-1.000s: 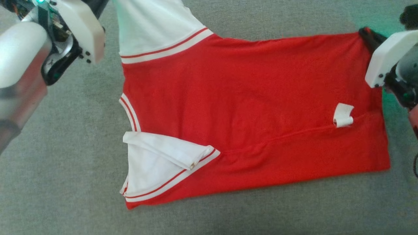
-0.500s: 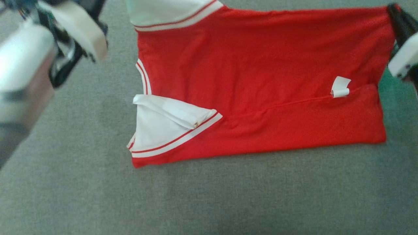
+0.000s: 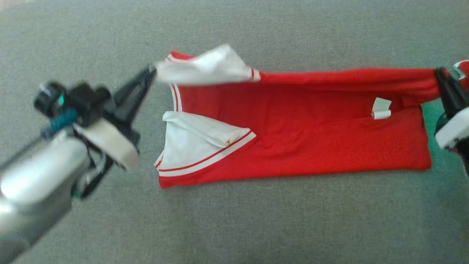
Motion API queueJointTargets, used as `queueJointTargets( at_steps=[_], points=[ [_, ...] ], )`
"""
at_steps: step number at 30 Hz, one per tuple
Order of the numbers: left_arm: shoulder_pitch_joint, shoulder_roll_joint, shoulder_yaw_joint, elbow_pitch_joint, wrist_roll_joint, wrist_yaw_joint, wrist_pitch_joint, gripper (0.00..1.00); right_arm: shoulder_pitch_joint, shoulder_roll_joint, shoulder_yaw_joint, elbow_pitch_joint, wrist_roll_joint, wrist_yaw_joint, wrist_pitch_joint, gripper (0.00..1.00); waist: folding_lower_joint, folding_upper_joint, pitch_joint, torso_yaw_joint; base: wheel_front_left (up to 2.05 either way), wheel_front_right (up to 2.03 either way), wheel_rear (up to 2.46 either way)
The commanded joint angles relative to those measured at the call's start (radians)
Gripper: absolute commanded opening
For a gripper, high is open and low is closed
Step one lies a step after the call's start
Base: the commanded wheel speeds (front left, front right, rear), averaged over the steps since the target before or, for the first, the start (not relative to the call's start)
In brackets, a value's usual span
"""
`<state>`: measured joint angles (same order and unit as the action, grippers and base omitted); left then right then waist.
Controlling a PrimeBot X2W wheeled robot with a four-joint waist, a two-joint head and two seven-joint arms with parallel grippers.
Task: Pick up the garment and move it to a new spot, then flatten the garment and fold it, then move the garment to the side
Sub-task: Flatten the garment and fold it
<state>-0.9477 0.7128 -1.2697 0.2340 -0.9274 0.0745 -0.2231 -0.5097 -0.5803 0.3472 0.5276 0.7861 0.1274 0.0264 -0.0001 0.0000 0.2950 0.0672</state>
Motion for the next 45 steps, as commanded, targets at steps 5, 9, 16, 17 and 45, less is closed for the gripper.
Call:
queueJointTargets(
  at_steps=[5, 9, 16, 17, 45],
  points=[
    [0.083, 0.095, 0.040, -0.161, -0.003, 0.096, -0.019, 0.00, 0.124, -0.008, -0.064, -0.090, -0.035, 0.003, 0.016, 0.00, 0.0001, 0.0000, -0.014, 0.012, 0.00, 0.00, 0.00],
    [0.154, 0.120, 0.037, -0.249, -0.006, 0.160, -0.025, 0.00, 0.217, 0.014, -0.134, -0.148, -0.062, 0.003, 0.039, 0.00, 0.0001, 0.0000, -0.020, 0.026, 0.00, 0.00, 0.00],
    [0.247, 0.111, 0.039, -0.295, -0.024, 0.202, -0.033, 0.00, 0.349, 0.081, -0.256, -0.262, -0.125, 0.003, 0.095, 0.00, 0.0001, 0.0000, -0.021, 0.034, 0.00, 0.00, 0.00],
    [0.258, 0.106, 0.039, -0.292, -0.024, 0.202, -0.034, 0.00, 0.359, 0.091, -0.270, -0.274, -0.134, 0.003, 0.103, 0.00, 0.0001, 0.0000, -0.020, 0.033, 0.00, 0.00, 0.00],
    [0.886, -0.426, 0.649, -0.276, 0.504, 0.342, -0.039, 1.00, 0.436, 0.420, -0.565, -0.188, -0.335, 0.003, 0.005, 1.00, 0.0001, 0.0000, -0.201, 0.095, 0.00, 0.00, 0.00]
  ],
)
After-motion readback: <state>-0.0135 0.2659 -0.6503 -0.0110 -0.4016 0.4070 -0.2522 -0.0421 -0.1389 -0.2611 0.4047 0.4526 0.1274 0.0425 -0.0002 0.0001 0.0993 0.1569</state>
